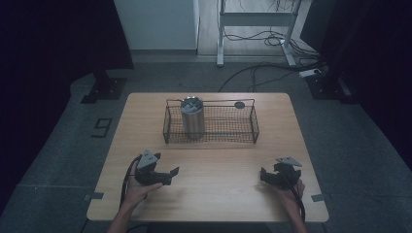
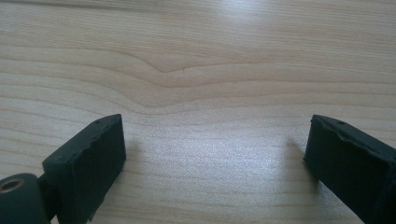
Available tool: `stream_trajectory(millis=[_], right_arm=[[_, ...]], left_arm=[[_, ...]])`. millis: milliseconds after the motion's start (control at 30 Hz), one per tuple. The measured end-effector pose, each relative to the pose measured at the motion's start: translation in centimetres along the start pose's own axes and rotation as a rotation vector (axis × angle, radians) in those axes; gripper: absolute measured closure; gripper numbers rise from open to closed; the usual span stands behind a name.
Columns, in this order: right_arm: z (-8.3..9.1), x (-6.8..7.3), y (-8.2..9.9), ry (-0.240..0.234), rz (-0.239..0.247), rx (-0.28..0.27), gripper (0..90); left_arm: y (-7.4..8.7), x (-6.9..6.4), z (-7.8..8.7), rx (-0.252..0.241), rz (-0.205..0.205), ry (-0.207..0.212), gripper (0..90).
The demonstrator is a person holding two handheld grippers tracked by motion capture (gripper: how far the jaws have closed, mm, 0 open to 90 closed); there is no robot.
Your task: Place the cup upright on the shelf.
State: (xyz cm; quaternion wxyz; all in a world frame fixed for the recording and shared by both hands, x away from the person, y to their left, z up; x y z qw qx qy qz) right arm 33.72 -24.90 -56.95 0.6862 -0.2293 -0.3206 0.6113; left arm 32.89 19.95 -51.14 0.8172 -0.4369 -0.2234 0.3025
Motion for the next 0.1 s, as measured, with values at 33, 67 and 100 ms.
stream_trajectory(millis=[33, 67, 100], right_arm=[[0.0, 0.0, 0.0, 0.0, 0.0, 0.0, 4.9], [0.0, 0.0, 0.0, 0.0, 0.0, 0.001, 4.9], [0.0, 0.0, 0.0, 0.0, 0.0, 0.0, 4.9]], left_arm=[[-0.02, 0.0, -0.03, -0.001, 0.002, 0.0, 4.0], [-0.02, 0.0, -0.07, -0.003, 0.003, 0.0, 4.1], [-0.01, 0.03, -0.15, -0.003, 0.008, 0.0, 4.0]])
Point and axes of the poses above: each handheld gripper's, and its own axes: z roughly backward along the jaws, y roughly out of its underside, x roughly to its left, the point moved 2 cm from there along -z, roughly forward along the jaws, and after that the axes turned 12 degrees about -z, right-handed, at the moved point
